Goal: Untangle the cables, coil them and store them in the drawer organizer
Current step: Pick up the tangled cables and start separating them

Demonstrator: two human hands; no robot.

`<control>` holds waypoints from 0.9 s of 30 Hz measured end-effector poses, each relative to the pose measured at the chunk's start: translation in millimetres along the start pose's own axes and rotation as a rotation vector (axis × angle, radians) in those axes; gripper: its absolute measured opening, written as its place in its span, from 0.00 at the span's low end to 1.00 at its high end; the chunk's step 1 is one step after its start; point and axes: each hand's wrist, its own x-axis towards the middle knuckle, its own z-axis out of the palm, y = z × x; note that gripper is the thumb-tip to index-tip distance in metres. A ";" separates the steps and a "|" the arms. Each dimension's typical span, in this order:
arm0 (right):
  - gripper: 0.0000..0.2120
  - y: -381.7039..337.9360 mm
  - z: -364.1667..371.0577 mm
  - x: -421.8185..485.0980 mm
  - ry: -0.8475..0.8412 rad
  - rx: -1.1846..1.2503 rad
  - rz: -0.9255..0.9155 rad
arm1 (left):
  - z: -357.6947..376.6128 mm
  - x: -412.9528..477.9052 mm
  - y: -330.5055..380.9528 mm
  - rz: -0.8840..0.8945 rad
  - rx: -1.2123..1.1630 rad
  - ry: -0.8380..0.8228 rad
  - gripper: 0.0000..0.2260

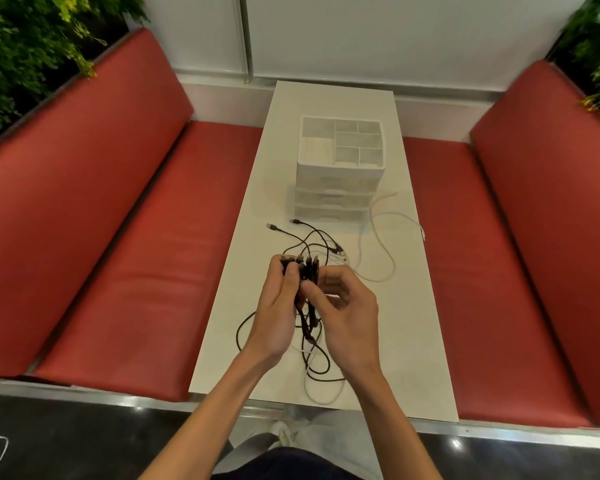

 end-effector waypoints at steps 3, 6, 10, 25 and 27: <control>0.06 -0.8 3.8 1.4 0.027 0.022 0.009 | 4.1 -1.8 1.5 -0.031 -0.081 0.004 0.24; 0.06 -3.5 3.4 2.8 0.041 0.048 0.021 | 5.2 0.2 -0.2 -0.020 -0.024 -0.009 0.14; 0.06 -4.4 1.5 3.7 0.015 0.031 0.019 | 7.0 3.5 5.4 0.050 0.005 0.038 0.12; 0.05 -4.8 3.4 4.0 0.037 0.191 0.003 | 17.2 -2.1 3.6 0.017 -0.055 -0.016 0.17; 0.05 -2.1 3.3 5.3 0.039 0.142 -0.011 | 15.8 -2.4 4.7 0.019 -0.045 -0.044 0.17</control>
